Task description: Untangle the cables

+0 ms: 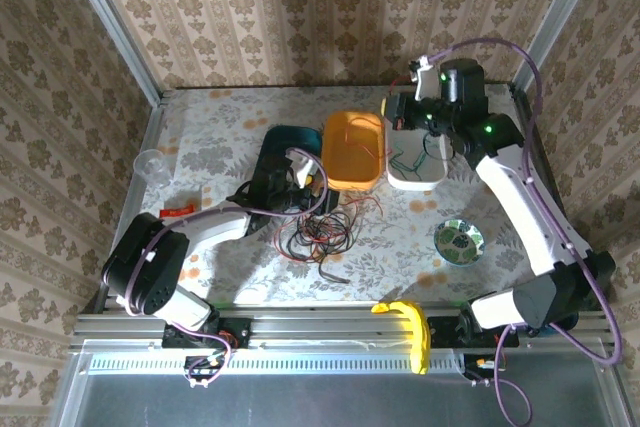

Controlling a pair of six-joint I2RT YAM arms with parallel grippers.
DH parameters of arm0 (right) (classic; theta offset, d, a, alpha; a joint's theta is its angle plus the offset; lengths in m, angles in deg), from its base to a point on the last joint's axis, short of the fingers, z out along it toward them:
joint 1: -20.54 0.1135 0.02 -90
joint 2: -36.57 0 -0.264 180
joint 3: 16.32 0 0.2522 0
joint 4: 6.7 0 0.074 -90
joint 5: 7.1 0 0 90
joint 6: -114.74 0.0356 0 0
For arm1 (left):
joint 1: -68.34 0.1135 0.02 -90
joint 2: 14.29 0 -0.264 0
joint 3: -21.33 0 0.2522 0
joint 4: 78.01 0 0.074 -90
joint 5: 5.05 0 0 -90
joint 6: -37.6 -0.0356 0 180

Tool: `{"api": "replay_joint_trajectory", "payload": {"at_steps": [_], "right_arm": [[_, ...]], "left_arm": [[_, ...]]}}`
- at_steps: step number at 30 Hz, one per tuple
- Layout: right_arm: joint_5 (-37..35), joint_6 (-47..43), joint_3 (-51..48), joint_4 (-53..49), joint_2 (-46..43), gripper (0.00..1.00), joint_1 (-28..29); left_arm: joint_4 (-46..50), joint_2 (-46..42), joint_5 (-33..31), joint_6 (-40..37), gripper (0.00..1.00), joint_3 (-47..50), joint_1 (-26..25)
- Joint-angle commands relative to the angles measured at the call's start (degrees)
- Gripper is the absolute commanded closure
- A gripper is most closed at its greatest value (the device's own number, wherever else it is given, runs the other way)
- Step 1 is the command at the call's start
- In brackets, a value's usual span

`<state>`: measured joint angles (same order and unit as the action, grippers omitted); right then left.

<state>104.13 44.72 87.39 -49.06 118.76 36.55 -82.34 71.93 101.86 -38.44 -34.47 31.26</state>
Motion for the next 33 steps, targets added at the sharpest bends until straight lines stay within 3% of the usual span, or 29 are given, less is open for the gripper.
{"api": "replay_joint_trajectory", "payload": {"at_steps": [1,11,22,24,27,33], "right_arm": [[1.18,0.73,4.07,3.23,5.59,1.0,0.26],[-3.48,-0.36,9.75,0.06,22.22,1.0,0.34],[-13.59,-6.46,23.51,-19.25,42.33,0.97,5.47],[-13.33,-6.23,26.64,-21.85,45.17,0.88,5.52],[-15.05,-5.77,28.02,-22.42,45.47,0.61,5.62],[-21.03,-5.59,23.22,-19.26,38.12,0.5,5.7]], "left_arm": [[1.49,-3.46,-4.45,2.0,0.0,1.45,0.08],[2.3,-13.68,-20.71,5.52,0.0,6.56,1.32],[5.63,-13.89,-19.02,4.52,0.0,7.15,2.36],[5.65,-13.71,-19.02,4.67,0.0,7.11,2.36],[6.03,-13.53,-18.94,4.64,0.0,6.69,2.32],[7.69,-12.49,-17.43,2.75,0.0,5.59,2.01]]}}
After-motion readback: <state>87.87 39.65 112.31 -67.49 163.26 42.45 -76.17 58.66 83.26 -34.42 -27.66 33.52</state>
